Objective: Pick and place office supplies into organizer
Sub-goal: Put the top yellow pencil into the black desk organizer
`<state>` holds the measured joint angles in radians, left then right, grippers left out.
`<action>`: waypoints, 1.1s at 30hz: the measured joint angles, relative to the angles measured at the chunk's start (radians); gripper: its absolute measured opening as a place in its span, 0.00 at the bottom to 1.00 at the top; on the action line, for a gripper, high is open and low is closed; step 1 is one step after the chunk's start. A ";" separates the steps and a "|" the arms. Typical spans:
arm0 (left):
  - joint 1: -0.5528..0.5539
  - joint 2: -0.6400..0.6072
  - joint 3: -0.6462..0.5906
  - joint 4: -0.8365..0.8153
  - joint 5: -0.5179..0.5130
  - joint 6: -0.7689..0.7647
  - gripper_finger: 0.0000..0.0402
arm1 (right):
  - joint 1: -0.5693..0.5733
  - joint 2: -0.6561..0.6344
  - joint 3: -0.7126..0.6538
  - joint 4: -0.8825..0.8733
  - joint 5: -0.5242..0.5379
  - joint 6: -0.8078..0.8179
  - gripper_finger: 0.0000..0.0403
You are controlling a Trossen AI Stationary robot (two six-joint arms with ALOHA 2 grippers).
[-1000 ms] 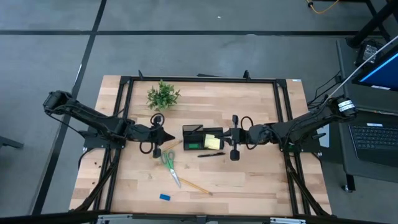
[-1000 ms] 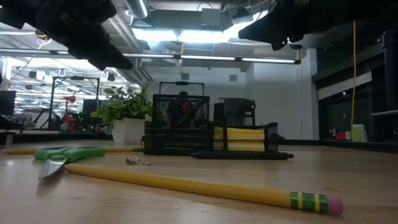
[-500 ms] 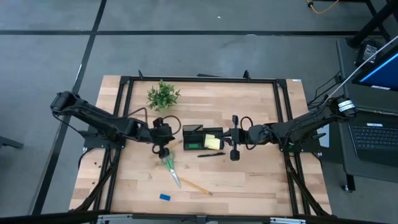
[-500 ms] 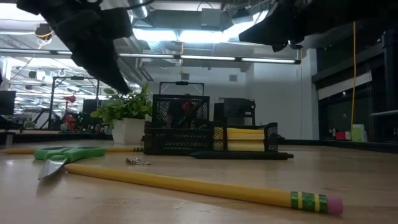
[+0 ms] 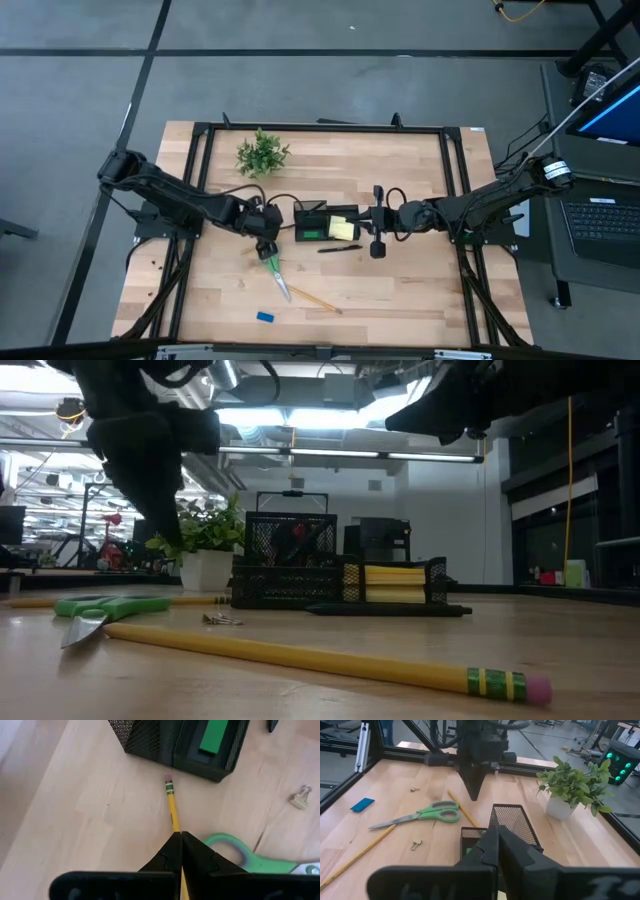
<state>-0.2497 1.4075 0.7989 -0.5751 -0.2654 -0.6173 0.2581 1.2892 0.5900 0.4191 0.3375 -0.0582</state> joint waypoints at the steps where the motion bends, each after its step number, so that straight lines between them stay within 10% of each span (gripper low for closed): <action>1: 0.000 0.007 0.000 0.003 0.003 -0.008 0.00 | 0.000 0.000 0.000 0.000 0.000 0.000 0.02; 33: -0.032 0.152 -0.003 0.063 -0.024 -0.008 0.31 | 0.000 0.000 0.000 -0.027 0.000 -0.003 0.02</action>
<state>-0.2812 1.5598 0.7956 -0.5116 -0.2891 -0.6254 0.2581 1.2892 0.5900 0.3916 0.3378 -0.0608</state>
